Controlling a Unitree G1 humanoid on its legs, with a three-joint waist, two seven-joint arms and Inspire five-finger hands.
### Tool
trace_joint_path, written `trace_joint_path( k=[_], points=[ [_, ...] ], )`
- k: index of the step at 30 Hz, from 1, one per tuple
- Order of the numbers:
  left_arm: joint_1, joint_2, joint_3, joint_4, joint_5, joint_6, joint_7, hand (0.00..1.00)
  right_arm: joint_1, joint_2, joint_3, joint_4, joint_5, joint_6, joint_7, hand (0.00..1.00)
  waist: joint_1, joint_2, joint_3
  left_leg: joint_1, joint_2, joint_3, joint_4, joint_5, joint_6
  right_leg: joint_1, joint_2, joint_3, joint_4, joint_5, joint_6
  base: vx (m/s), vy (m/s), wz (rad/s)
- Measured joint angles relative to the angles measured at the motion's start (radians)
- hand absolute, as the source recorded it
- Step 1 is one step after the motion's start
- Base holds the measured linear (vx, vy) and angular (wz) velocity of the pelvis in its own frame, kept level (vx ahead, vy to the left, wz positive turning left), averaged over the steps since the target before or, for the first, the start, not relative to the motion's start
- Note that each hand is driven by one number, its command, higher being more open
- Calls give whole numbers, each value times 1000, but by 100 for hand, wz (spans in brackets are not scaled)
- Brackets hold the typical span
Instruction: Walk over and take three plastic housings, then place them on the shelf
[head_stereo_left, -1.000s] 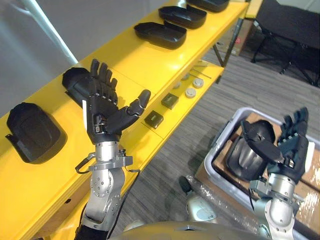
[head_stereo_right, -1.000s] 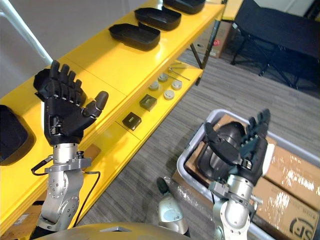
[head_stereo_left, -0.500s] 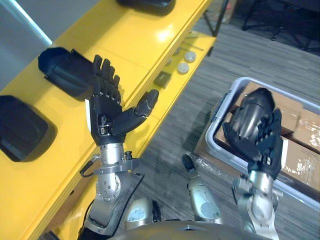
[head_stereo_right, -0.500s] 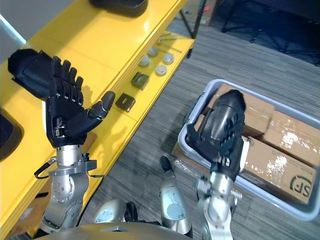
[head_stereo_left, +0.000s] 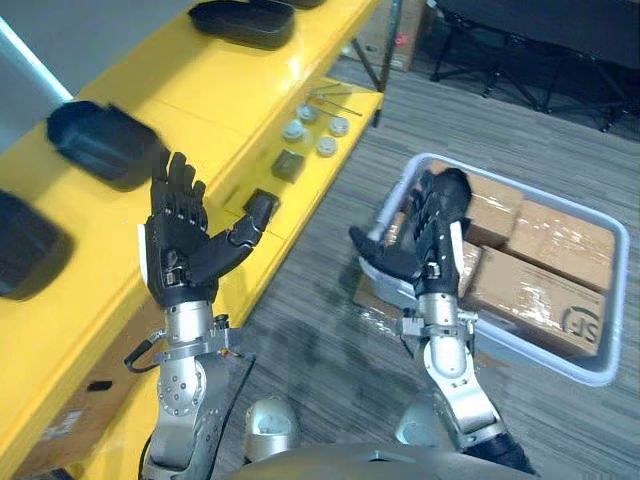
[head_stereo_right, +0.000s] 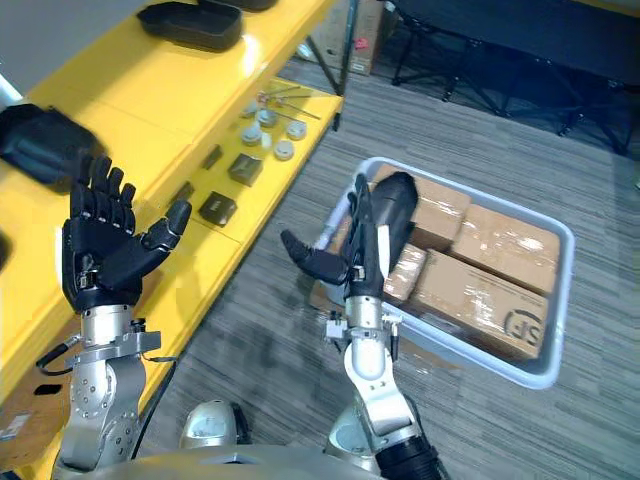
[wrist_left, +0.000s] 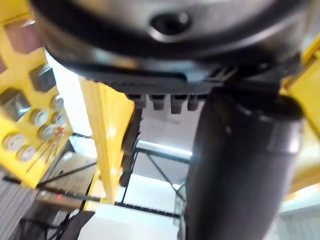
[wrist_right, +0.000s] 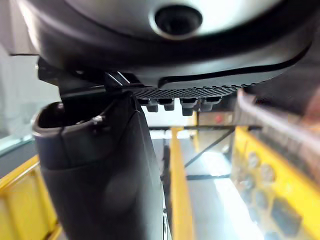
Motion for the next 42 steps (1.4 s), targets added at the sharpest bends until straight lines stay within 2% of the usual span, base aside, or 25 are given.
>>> trace_joint_path(
  k=[1, 2, 3, 4, 5, 6, 7, 8, 9, 10, 11, 12, 13, 14, 15, 16, 18, 20, 21, 25, 31, 35, 39, 42],
  points=[
    [-4, -27, -11, 26, -7, 1, -14, 100, 41, -18, -43, 0, 19, 9, 31, 100, -29, 18, -15, 1, 51, -11, -8, 18, -30, 19, 42, -42, -8, -90, 145, 98, -748, -53],
    [-3, -61, -38, 44, -23, 6, -27, 100, 60, -44, -87, 0, 40, 20, 44, 100, -57, 47, -26, -4, 94, -26, -8, 42, -23, 26, 87, -61, -20, -129, 152, 116, -601, -32],
    [-6, -83, -57, 54, -24, 19, -36, 100, 71, -61, -117, 0, 46, 28, 53, 100, -77, 68, -30, -17, 119, -40, 5, 73, 1, 28, 114, -66, -24, -139, 140, 111, -516, -21],
    [-13, -103, -91, 63, -27, 46, -69, 100, 96, -72, -197, 0, 49, 35, 54, 100, -110, 71, -27, -54, 139, -72, 60, 135, 52, 46, 132, -70, -32, -147, 118, 87, -384, -22],
    [-22, -98, -127, 75, -27, 50, -112, 100, 127, -73, -268, -1, 56, 35, 51, 100, -119, 60, -21, -50, 120, -92, 51, 88, 13, 71, 134, -67, -42, -151, 99, 80, -322, -23],
    [-23, -93, -141, 77, -23, 51, -135, 100, 139, -73, -295, -2, 72, 34, 49, 100, -119, 59, -21, -51, 100, -98, 40, 62, 8, 84, 136, -62, -52, -152, 94, 64, -209, -48],
    [-29, -89, -156, 73, -18, 50, -162, 100, 145, -82, -327, -2, 112, 34, 50, 100, -115, 57, -21, -52, 43, -113, 2, 36, 17, 96, 137, -45, -77, -143, 82, 41, -137, -77],
    [-23, -88, -156, 62, -18, 48, -175, 100, 145, -102, -334, -2, 119, 34, 66, 100, -105, 61, -24, -54, -20, -132, -52, 34, 33, 95, 143, -16, -101, -130, 80, 25, -108, -91],
    [-16, -88, -157, 55, -19, 48, -177, 100, 146, -114, -334, -1, 122, 34, 84, 100, -98, 71, -29, -60, -44, -146, -80, 40, 42, 91, 151, -5, -116, -121, 80, -3, -14, -115],
    [1, -82, -154, 48, -19, 43, -180, 100, 145, -139, -326, 8, 136, 34, 120, 100, -72, 79, -41, -65, -83, -194, -97, 51, 51, 75, 167, 30, -141, -101, 83, 2, 34, -99],
    [9, -66, -154, 49, -18, 42, -177, 100, 142, -144, -318, 16, 156, 34, 142, 100, -66, 77, -57, -76, -105, -215, -110, 41, 50, 72, 170, 43, -192, -72, 93, 11, 46, -80],
    [8, -56, -153, 48, -15, 42, -176, 100, 131, -143, -317, 25, 163, 33, 145, 100, -66, 73, -58, -84, -114, -211, -114, 37, 42, 71, 163, 43, -222, -59, 87, -28, 105, -44],
    [3, -38, -138, 49, -13, 41, -176, 100, 72, -142, -306, 78, 163, 32, 146, 100, -55, 65, -55, -91, -134, -197, -123, 41, 28, 58, 144, 40, -275, -25, 75, -63, 150, -45],
    [-2, -28, -115, 55, -15, 41, -173, 100, 1, -142, -291, 143, 162, 36, 148, 100, -39, 44, -42, -103, -144, -172, -120, 45, 26, 51, 128, 19, -309, 14, 54, -78, 168, -49],
    [-7, -22, -106, 61, -17, 42, -176, 100, -29, -142, -286, 169, 163, 40, 148, 100, -29, 36, -37, -114, -146, -169, -112, 49, 23, 45, 126, 17, -320, 38, 60, -42, 101, -32],
    [-13, -10, -92, 72, -17, 44, -186, 100, -89, -143, -281, 212, 163, 66, 146, 100, -23, 26, -29, -141, -146, -177, -86, 51, 25, 37, 125, -11, -333, 77, 93, -22, 42, -2],
    [-33, 1, -86, 83, -18, 44, -193, 100, -220, -154, -278, 310, 164, 97, 131, 100, -18, 21, -9, -186, -146, -216, -62, 51, 25, 33, 128, -57, -345, 91, 98, -33, 6, 27],
    [-68, 5, -96, 84, -9, 45, -193, 100, -331, -182, -275, 396, 164, 112, 116, 100, -1, 21, 26, -200, -143, -234, -60, 55, 24, 32, 133, -72, -345, 98, 94, -68, -16, 29],
    [-110, 3, -121, 84, 57, 47, -181, 100, -454, -212, -269, 474, 174, 132, 86, 100, 13, 22, 57, -227, -141, -256, -58, 62, 23, 24, 138, -90, -345, 105, 87, -99, -29, 24],
    [-169, 8, -164, 89, 113, 56, -167, 100, -629, -233, -267, 559, 202, 136, 49, 100, 40, 21, 80, -300, -139, -289, -46, 70, 20, -20, 143, -112, -348, 115, 79, -84, -23, 18],
    [-216, 8, -169, 165, 139, 66, -159, 100, -782, -268, -237, 646, 202, 141, 43, 100, 83, 22, 112, -347, -142, -311, -31, 84, 24, -47, 144, -128, -348, 126, 74, -13, 6, 11],
    [-218, -2, -178, 192, 138, 67, -158, 100, -863, -301, -198, 675, 202, 146, 85, 100, 109, 40, 149, -349, -143, -321, -33, 89, 24, -44, 144, -138, -342, 126, 74, -9, 4, 7],
    [-217, -3, -180, 201, 131, 67, -154, 100, -898, -299, -190, 674, 203, 149, 131, 100, 110, 49, 159, -353, -143, -331, -43, 100, 23, -44, 144, -154, -340, 126, 74, -14, -1, 8],
    [-222, -9, -182, 201, 131, 67, -154, 100, -908, -299, -184, 672, 202, 176, 177, 100, 109, 53, 169, -352, -143, -335, -53, 110, 22, -45, 144, -161, -338, 125, 74, -26, -4, 4]
  ],
)
